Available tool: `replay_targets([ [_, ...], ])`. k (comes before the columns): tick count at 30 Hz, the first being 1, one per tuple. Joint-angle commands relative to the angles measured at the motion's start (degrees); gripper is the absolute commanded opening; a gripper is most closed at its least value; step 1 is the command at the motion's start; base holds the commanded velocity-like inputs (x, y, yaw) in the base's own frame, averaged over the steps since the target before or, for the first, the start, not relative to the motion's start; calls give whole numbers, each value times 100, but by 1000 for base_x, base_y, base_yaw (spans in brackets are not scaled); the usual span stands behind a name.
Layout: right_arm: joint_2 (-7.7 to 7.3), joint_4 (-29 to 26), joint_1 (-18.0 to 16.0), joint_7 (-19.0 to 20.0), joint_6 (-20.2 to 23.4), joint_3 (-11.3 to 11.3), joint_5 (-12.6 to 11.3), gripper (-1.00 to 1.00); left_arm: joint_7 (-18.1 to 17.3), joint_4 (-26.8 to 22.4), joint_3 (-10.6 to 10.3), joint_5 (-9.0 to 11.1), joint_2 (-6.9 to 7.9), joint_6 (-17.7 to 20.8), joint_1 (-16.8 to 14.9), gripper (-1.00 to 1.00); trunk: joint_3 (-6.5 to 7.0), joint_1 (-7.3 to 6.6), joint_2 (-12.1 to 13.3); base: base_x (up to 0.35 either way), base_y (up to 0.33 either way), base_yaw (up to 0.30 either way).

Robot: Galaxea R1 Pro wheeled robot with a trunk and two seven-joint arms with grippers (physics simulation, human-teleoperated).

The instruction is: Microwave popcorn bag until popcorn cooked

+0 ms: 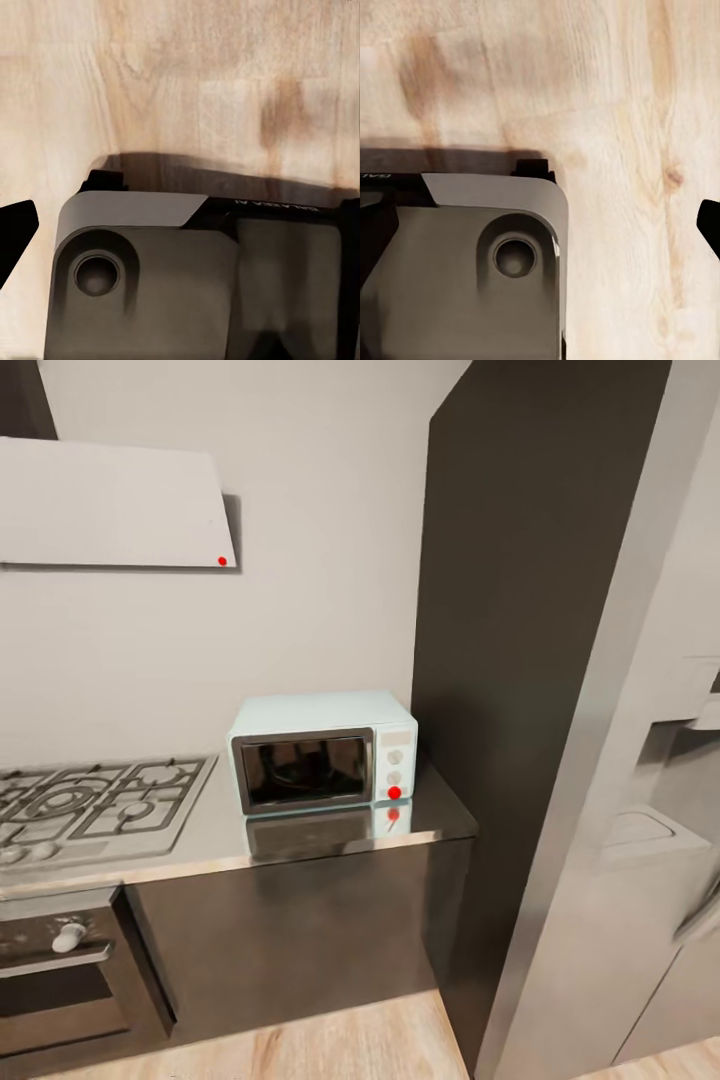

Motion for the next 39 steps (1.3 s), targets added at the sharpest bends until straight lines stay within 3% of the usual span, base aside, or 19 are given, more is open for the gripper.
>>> replay_targets([
  [1, -1, 18, -7, 16, -37, -44, 40, 100, -35, 13, -48, 58, -1, -21, -7, 100, -7, 0, -4, 0, 0, 269],
  [15, -7, 16, -7, 16, -38, -44, 40, 100, -36, 13, -40, 63, -1, -17, -7, 100, -7, 0, -4, 0, 0, 247],
  [27, -4, 15, -7, 16, -31, -44, 49, 100, -21, 6, -39, 66, 0, 0, -7, 100, -7, 0, -4, 0, -2, 14],
  [39, -7, 12, -7, 17, -13, -44, 49, 100, -21, 4, -34, 71, 7, 1, -7, 100, -7, 0, -4, 0, -231, 0],
])
